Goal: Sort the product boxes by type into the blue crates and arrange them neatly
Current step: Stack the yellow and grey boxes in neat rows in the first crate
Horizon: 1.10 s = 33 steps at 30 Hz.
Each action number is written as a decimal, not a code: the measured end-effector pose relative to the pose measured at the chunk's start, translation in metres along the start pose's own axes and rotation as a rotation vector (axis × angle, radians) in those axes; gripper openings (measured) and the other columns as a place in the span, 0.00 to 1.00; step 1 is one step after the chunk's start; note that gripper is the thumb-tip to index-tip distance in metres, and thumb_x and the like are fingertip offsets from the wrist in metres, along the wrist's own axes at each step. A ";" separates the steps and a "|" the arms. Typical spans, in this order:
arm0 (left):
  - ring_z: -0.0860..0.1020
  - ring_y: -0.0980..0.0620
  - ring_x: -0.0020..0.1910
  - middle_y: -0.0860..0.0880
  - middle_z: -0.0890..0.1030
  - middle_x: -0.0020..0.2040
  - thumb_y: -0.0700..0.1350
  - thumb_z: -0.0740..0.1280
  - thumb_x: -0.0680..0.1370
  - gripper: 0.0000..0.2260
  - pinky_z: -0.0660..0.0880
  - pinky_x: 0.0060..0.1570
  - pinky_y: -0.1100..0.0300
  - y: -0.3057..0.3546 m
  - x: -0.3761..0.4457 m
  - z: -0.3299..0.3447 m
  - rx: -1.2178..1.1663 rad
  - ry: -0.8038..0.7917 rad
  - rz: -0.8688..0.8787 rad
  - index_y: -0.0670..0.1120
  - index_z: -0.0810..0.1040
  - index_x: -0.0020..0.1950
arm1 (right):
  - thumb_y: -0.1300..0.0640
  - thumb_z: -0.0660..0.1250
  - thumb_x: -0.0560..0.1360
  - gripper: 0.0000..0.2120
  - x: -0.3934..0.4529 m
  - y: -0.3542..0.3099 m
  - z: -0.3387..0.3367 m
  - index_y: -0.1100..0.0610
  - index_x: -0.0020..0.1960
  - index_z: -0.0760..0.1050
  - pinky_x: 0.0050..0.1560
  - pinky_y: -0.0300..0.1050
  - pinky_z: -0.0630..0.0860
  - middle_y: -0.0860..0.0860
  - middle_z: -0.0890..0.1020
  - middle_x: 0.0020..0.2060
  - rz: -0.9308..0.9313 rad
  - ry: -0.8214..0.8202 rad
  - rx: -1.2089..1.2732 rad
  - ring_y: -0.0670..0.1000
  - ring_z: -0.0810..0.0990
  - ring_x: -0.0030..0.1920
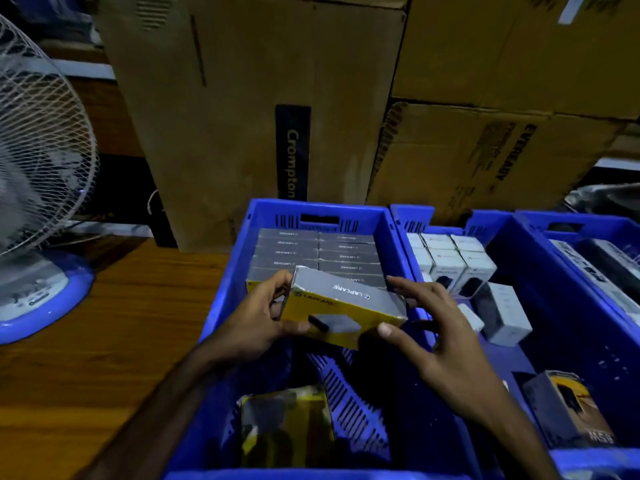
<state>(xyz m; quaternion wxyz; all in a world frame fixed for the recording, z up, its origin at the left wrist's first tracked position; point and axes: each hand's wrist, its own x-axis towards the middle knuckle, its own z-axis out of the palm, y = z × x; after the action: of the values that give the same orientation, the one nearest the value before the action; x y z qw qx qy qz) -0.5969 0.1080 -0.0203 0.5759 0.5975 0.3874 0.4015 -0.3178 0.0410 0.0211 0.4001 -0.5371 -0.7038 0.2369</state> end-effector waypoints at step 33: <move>0.79 0.54 0.57 0.53 0.81 0.55 0.36 0.75 0.76 0.15 0.77 0.59 0.55 0.012 -0.055 -0.014 0.364 0.808 0.105 0.49 0.79 0.59 | 0.34 0.73 0.72 0.24 0.165 -0.019 0.088 0.54 0.37 0.71 0.35 0.47 0.62 0.46 0.71 0.40 -0.306 -0.453 -0.689 0.53 0.74 0.42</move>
<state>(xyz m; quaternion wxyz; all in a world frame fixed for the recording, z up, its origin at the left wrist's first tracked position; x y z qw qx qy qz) -0.6308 0.0617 -0.0096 0.2425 0.5030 0.6148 0.5569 -0.4177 0.1998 0.0369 0.0636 -0.4634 -0.8830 0.0382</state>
